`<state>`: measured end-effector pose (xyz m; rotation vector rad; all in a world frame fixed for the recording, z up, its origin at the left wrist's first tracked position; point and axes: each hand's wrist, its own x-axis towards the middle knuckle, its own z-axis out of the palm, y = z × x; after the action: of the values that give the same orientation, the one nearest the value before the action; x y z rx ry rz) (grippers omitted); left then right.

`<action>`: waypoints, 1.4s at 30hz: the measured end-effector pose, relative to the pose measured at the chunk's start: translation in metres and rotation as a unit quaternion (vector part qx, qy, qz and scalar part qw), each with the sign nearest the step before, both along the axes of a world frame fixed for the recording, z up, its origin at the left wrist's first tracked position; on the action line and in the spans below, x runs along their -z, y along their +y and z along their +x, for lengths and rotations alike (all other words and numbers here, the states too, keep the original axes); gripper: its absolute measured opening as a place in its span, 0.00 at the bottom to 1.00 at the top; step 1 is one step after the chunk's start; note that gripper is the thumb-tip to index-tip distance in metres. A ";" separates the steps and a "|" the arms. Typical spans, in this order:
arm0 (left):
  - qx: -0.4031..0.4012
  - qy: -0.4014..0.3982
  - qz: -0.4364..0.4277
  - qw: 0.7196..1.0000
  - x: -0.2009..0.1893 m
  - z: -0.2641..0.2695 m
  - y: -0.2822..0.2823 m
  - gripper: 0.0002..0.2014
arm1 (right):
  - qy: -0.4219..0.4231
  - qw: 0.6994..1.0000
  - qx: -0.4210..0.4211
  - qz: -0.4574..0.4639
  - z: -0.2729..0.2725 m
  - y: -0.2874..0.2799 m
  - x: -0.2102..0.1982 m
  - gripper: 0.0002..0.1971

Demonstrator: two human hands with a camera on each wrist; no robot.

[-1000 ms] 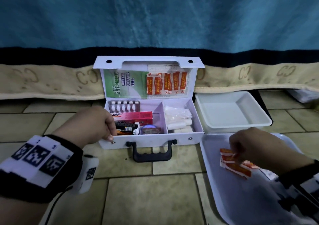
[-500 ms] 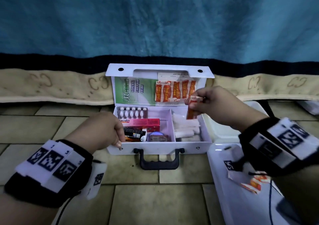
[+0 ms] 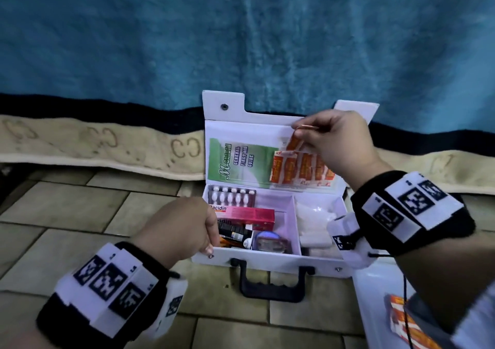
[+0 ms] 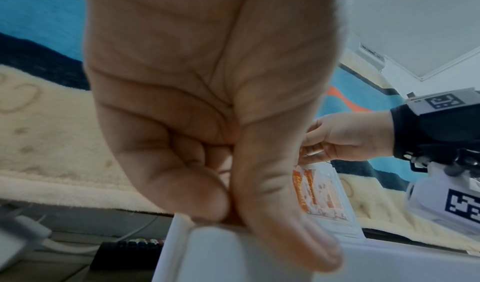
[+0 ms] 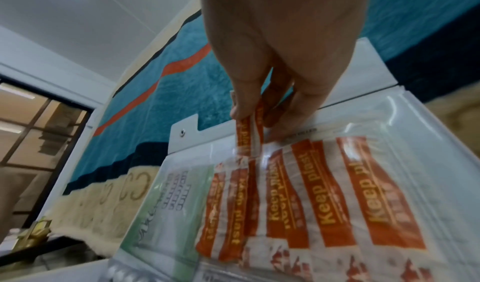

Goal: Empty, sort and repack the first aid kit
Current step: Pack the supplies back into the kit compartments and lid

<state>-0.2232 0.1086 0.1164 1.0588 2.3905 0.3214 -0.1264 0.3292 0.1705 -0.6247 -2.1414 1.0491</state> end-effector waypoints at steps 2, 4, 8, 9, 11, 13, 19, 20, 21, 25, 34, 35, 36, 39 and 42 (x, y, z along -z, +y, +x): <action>-0.002 0.000 -0.001 1.000 0.000 0.000 0.001 0.15 | -0.021 0.999 0.018 0.028 -0.003 0.000 0.003 0.10; 0.000 0.000 -0.005 1.000 0.000 -0.001 0.001 0.15 | -0.053 0.998 0.012 0.042 -0.004 -0.001 0.005 0.09; 0.005 -0.019 -0.017 1.000 -0.005 0.000 0.003 0.14 | -0.113 0.990 0.002 0.086 -0.008 -0.003 0.004 0.04; 0.005 -0.019 -0.020 1.000 -0.005 0.000 0.003 0.14 | -0.122 0.988 0.000 0.096 -0.008 -0.003 0.004 0.04; 0.000 -0.014 -0.007 1.000 -0.004 0.000 0.002 0.15 | -0.140 0.984 -0.003 0.112 -0.008 -0.003 0.004 0.07; -0.007 -0.013 0.002 1.000 -0.002 0.000 0.000 0.14 | -0.160 0.980 -0.009 0.117 -0.007 -0.004 0.004 0.08; 0.006 -0.020 0.002 1.000 -0.002 0.000 0.000 0.16 | -0.164 0.981 -0.050 0.088 -0.003 -0.008 0.005 0.06; 0.006 -0.020 0.002 1.000 -0.002 0.000 0.000 0.16 | -0.164 0.981 -0.049 0.092 -0.003 -0.008 0.005 0.09; 0.005 -0.019 0.001 1.000 -0.002 0.000 0.000 0.16 | -0.169 0.979 -0.044 0.101 -0.003 -0.008 0.005 0.12; 0.007 -0.011 0.005 1.000 -0.002 0.000 -0.001 0.16 | -0.180 0.974 -0.022 0.136 -0.007 -0.008 0.006 0.11; -0.006 -0.028 0.018 0.999 0.000 -0.001 -0.002 0.15 | -0.192 0.964 -0.015 0.181 -0.009 -0.010 0.003 0.07; -0.006 -0.030 0.018 0.999 0.001 -0.001 -0.002 0.15 | -0.197 0.963 -0.016 0.184 -0.009 -0.010 0.003 0.07; -0.005 -0.030 0.018 0.999 0.001 -0.001 -0.002 0.16 | -0.208 0.959 -0.018 0.191 -0.008 -0.011 0.002 0.06; -0.004 -0.035 0.011 0.999 0.001 -0.002 -0.001 0.16 | -0.237 0.948 -0.027 0.209 -0.006 -0.014 0.002 0.07; -0.006 -0.042 0.000 0.999 -0.001 -0.002 0.001 0.16 | -0.252 0.940 -0.035 0.225 -0.005 -0.015 0.002 0.08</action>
<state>-0.2255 0.1095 0.1170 1.0101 2.3225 0.3628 -0.1313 0.3144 0.1687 -0.6412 -2.7460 0.4167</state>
